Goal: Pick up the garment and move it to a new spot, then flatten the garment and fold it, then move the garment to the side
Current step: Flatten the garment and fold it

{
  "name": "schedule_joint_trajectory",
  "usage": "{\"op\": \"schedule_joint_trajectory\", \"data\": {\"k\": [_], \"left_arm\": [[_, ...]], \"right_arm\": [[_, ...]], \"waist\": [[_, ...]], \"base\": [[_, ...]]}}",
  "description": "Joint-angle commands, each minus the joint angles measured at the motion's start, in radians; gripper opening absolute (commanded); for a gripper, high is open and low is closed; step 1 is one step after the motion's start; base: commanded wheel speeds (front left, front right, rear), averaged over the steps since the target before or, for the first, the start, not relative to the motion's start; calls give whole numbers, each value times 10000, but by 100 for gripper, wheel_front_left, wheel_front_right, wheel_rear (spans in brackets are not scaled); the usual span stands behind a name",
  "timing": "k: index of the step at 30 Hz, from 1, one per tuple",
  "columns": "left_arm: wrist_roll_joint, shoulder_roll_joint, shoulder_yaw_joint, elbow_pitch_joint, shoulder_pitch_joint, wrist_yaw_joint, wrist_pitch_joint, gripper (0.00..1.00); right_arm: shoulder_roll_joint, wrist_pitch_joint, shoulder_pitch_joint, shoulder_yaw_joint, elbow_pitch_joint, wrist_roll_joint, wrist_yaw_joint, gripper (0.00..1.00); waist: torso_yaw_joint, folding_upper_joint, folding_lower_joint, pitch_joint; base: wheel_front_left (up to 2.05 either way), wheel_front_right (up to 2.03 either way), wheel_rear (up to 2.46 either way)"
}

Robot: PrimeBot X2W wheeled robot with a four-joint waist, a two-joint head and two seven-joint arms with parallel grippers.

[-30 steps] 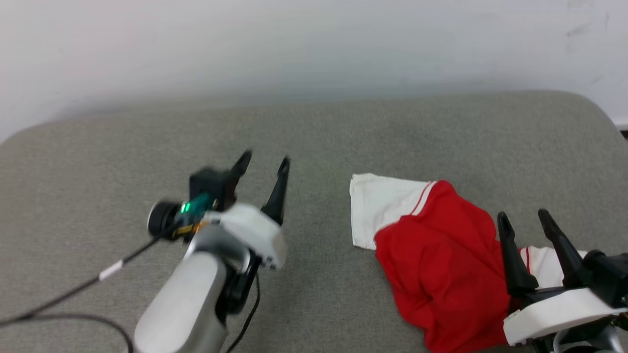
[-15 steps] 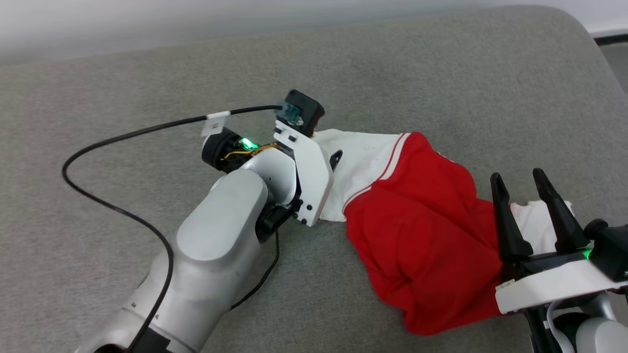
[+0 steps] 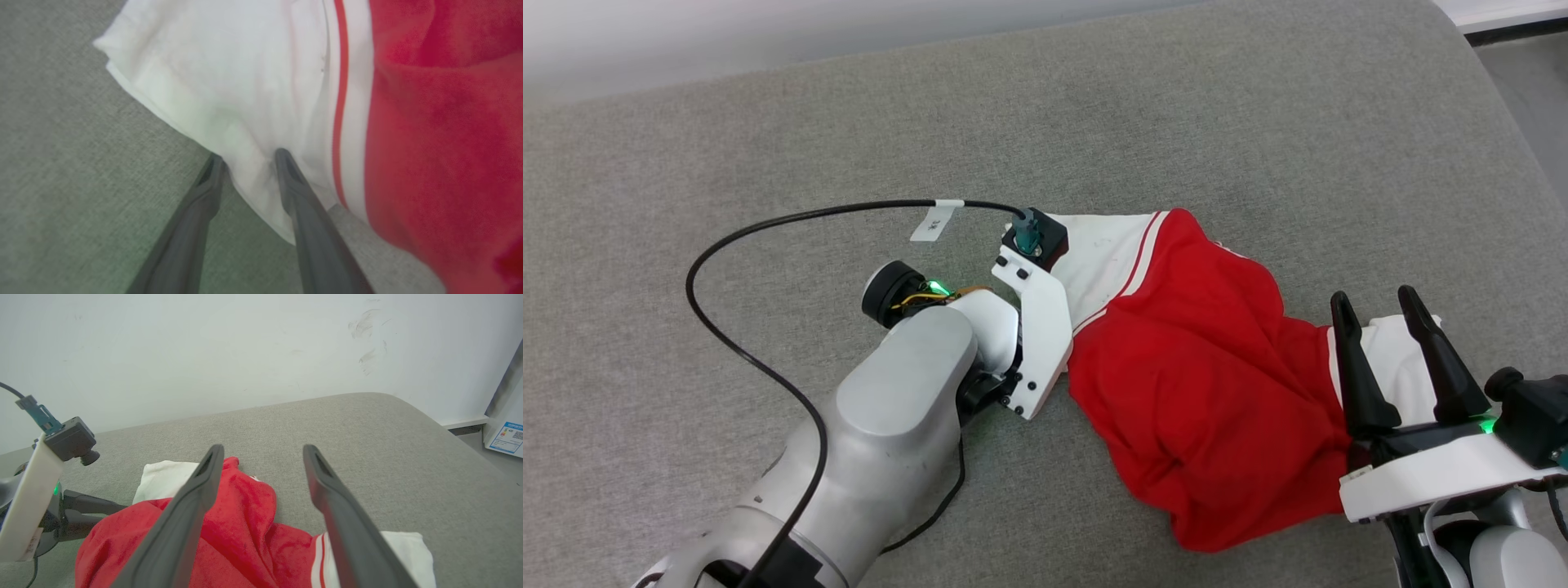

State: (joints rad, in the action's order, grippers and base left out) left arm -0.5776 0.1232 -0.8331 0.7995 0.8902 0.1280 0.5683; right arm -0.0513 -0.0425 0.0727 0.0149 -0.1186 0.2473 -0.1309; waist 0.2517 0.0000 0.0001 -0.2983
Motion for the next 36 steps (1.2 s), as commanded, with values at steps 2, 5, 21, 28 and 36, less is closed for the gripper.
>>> {"op": "schedule_joint_trajectory", "data": {"k": [2, 5, 21, 28, 36], "left_arm": [[-24, 74, -169, 466, -329, 30, -463, 0], [24, 61, -134, 552, -101, 14, -1161, 0], [-389, 1533, 887, -2089, -2241, -1149, -3964, 0], [-1023, 2964, 1732, -4617, -4927, -2698, -4020, 0], [-2329, 3416, 2436, -6063, -8118, -4003, -3853, 0]], "right_arm": [[17, -6, 141, -20, 44, 45, 3, 100], [19, 65, 74, -110, 32, -38, 3, 100], [16, 693, -467, -343, -260, -198, 3, 100], [16, 983, -749, -375, -409, -247, 3, 100], [14, 1219, -958, -342, -511, -229, 3, 100]], "waist": [[-52, 0, -1, 74], [-215, 0, -1, 213], [-1809, 0, -1, 1503], [-2396, 0, -1, 1931], [-2616, 0, -1, 2287]], "base": [[0, 0, 0], [0, 0, 0], [0, 0, 0], [0, 0, 0], [0, 0, 0]]}}
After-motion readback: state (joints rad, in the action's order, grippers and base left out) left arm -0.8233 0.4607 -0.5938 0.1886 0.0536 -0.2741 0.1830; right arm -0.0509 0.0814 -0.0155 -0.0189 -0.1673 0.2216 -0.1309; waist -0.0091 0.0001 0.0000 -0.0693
